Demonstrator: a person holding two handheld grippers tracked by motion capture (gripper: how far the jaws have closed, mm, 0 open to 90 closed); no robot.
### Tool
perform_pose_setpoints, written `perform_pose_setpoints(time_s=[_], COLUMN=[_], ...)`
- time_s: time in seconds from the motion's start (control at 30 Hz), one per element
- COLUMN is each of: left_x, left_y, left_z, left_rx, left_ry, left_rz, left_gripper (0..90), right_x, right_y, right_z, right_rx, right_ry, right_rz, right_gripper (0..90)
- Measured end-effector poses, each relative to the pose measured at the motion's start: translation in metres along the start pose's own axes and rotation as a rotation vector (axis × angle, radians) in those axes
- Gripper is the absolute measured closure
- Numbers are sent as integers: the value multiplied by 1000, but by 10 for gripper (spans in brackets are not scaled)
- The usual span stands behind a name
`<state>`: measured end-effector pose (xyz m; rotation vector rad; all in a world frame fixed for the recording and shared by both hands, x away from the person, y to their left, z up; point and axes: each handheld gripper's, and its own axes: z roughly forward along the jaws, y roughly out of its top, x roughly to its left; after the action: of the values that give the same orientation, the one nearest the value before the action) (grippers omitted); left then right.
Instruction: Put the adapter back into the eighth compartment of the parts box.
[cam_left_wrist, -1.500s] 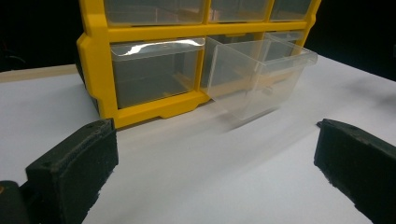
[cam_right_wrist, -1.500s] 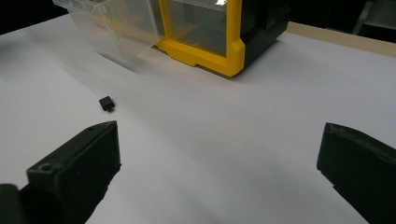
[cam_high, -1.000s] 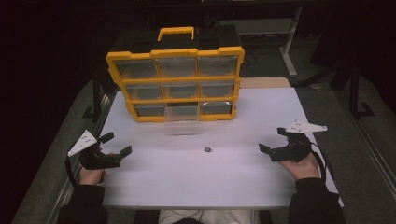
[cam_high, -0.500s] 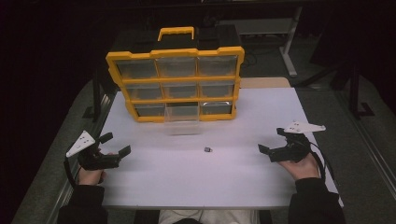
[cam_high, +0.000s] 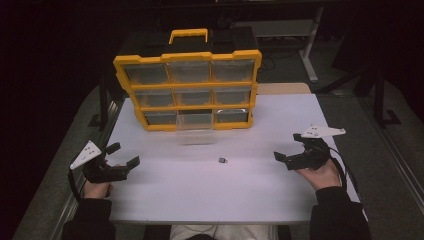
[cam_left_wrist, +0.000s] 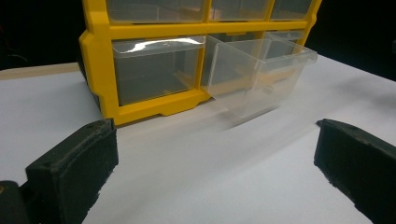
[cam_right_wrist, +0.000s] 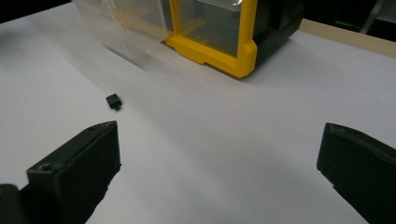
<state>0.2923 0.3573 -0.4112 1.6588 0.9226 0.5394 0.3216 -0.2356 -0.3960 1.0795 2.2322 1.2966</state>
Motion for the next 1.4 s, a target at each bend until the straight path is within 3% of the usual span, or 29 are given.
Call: perform_pose_setpoints(time_s=[0.8,1.4], left_x=[0,0], left_y=[0,0], left_z=[0,0], left_rx=[-5,-10], left_ry=[-6,-5], left_rz=[-1,-6], left_gripper=[0,0], right_x=[7,17], right_y=[28,46], right_z=[12,31], right_rx=[77,135], right_ry=[36,74], right_rz=[-72,-131], right_gripper=[0,0])
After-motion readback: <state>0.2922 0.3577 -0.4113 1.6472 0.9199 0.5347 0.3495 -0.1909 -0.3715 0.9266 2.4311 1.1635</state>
